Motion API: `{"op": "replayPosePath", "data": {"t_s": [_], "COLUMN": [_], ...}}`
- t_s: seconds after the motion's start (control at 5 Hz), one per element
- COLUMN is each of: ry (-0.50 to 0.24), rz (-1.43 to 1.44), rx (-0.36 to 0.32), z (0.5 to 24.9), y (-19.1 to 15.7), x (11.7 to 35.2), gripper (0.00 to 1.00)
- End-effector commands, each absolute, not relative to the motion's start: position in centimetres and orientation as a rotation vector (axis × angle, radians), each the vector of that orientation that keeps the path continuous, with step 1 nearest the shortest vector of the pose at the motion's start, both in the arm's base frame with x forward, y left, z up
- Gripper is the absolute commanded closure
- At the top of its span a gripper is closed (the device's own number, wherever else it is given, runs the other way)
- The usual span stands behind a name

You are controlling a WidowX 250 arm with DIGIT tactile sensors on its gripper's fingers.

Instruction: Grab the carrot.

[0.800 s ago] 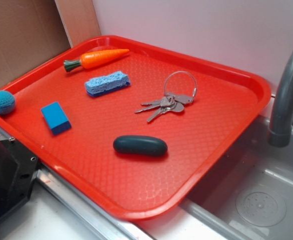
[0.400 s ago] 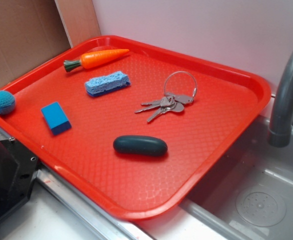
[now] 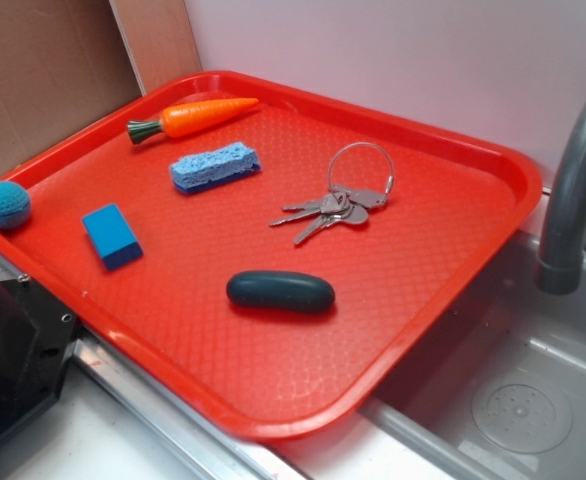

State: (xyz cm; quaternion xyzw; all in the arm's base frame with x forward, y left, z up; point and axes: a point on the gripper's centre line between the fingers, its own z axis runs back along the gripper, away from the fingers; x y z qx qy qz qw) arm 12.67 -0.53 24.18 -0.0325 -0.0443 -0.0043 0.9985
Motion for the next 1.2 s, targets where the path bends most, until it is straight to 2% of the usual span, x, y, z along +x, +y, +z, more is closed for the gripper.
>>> {"op": "replayPosePath", "data": {"t_s": [0.0,0.2,0.4,0.6,0.8,1.0], "ry": [-0.159,-0.203,-0.206,-0.18,-0.129,-0.11], "rz": [0.059,0.111,-0.064,-0.24,-0.362,-0.397], "rx": [-0.033,0.015,0.065,0.061,0.047,0.041], "z": [24.0,22.8,20.1,15.5,12.0,10.5], "y": [-0.2,2.0,5.6,9.1,11.4,12.9], "x": [18.0,23.0,28.3,33.5,33.0,32.4], "gripper": [0.0,0.0,0.0,0.0,0.0,0.0]}}
